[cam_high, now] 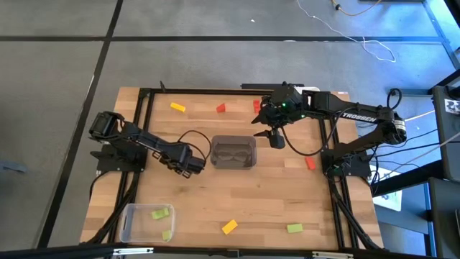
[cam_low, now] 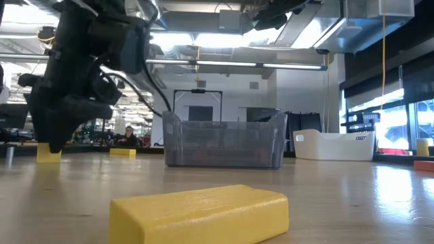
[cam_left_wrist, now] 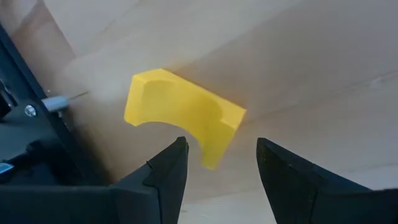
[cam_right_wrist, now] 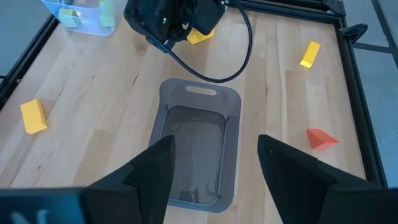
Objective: Sort & place blocks by color
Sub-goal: Put the middle left yellow block into the black bin
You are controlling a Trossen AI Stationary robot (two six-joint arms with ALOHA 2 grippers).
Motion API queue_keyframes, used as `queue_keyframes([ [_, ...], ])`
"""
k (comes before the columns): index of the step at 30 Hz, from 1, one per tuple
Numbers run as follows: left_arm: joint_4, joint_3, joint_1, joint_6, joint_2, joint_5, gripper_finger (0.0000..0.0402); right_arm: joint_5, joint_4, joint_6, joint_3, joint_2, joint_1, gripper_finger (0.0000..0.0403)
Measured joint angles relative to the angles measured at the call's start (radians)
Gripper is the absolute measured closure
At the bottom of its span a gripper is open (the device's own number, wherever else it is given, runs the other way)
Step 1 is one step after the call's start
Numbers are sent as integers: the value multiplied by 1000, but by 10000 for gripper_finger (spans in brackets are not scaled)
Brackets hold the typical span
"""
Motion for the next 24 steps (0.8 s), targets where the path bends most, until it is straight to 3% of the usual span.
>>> queue_keyframes([
  [6, 60, -24, 0, 2, 0, -53, 219, 0, 0, -11, 0, 0, 0, 173],
  [12, 136, -69, 0, 30, -4, 0, 237, 0, 0, -12, 0, 0, 0, 173],
  [24, 161, -73, 0, 109, -6, 12, 363, -26, -11, -62, 0, 0, 0, 173],
])
